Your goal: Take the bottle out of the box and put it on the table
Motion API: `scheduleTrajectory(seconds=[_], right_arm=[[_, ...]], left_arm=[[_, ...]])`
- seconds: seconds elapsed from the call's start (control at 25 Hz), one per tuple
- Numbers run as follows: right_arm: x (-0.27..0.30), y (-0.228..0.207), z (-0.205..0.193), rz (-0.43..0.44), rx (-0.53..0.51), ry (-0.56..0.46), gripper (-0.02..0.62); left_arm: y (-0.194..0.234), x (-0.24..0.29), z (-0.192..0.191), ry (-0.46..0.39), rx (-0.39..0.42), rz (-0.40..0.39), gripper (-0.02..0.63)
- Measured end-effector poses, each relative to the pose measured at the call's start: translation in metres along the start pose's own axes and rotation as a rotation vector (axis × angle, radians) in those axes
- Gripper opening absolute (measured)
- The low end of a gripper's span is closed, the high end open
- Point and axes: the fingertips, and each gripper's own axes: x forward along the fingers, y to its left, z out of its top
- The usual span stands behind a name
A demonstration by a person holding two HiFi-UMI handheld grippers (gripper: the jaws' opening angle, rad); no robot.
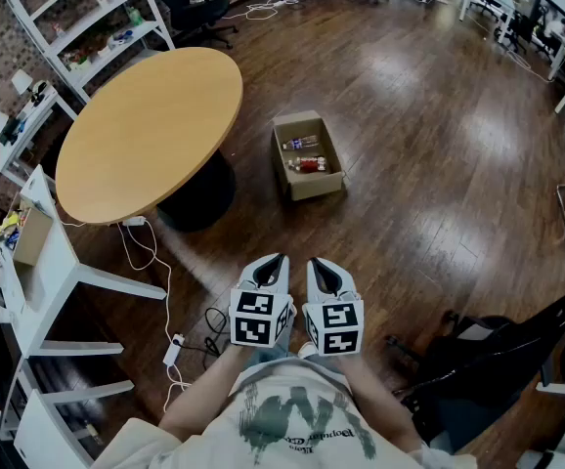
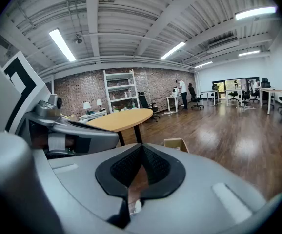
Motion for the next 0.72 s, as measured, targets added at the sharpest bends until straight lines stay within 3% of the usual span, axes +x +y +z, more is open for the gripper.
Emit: scheduleTrajectory(seconds=[0.44, 0.72], right_arm=[[0.063, -0.048, 0.023, -0.034, -0.008, 0.019, 0.0], [0.124, -0.061, 0.051, -0.044, 0.005, 0.045, 0.0]], left_arm=[[0.024, 0.08, 0.026, 0.024, -0.036, -0.031, 0.0], [0.06, 0.121, 0.052, 0.06, -0.044, -0.055, 0.0]])
